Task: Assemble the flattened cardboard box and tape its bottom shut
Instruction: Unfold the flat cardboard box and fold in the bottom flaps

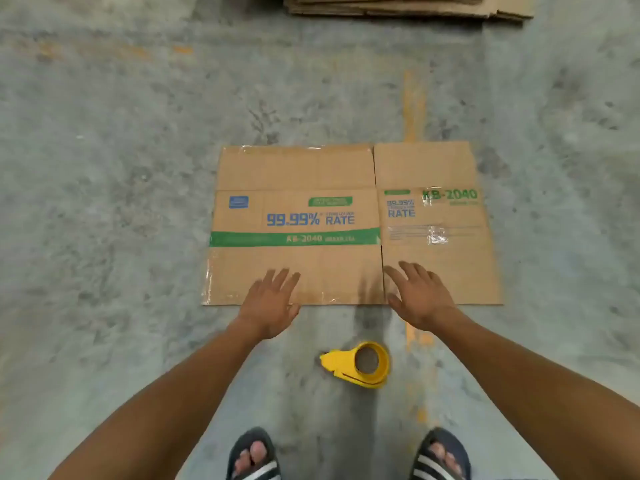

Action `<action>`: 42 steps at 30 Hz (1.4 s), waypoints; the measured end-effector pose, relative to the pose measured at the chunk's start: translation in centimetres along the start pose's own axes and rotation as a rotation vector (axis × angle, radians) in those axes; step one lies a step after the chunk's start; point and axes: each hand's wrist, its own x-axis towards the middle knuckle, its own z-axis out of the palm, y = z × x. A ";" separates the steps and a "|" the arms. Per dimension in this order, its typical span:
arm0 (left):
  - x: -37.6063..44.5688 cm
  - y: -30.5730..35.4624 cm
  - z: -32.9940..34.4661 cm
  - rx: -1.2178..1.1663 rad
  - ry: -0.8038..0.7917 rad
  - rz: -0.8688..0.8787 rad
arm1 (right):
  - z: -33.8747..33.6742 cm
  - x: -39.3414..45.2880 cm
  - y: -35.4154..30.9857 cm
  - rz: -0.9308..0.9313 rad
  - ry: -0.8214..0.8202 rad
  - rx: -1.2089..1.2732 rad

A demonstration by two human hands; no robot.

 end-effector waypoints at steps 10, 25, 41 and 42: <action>7.5 -7.0 6.0 0.463 -0.109 0.153 | 7.6 8.4 4.5 -0.259 -0.148 -0.558; 7.6 -9.9 0.1 0.252 0.263 0.213 | -0.2 8.3 4.6 -0.197 0.067 -0.470; 6.9 -7.7 -9.7 -1.743 0.793 -0.375 | -10.9 4.6 1.0 -0.274 0.191 0.149; 6.8 -7.4 -10.1 -1.736 0.781 -0.356 | -11.1 4.3 1.5 -0.253 0.239 0.189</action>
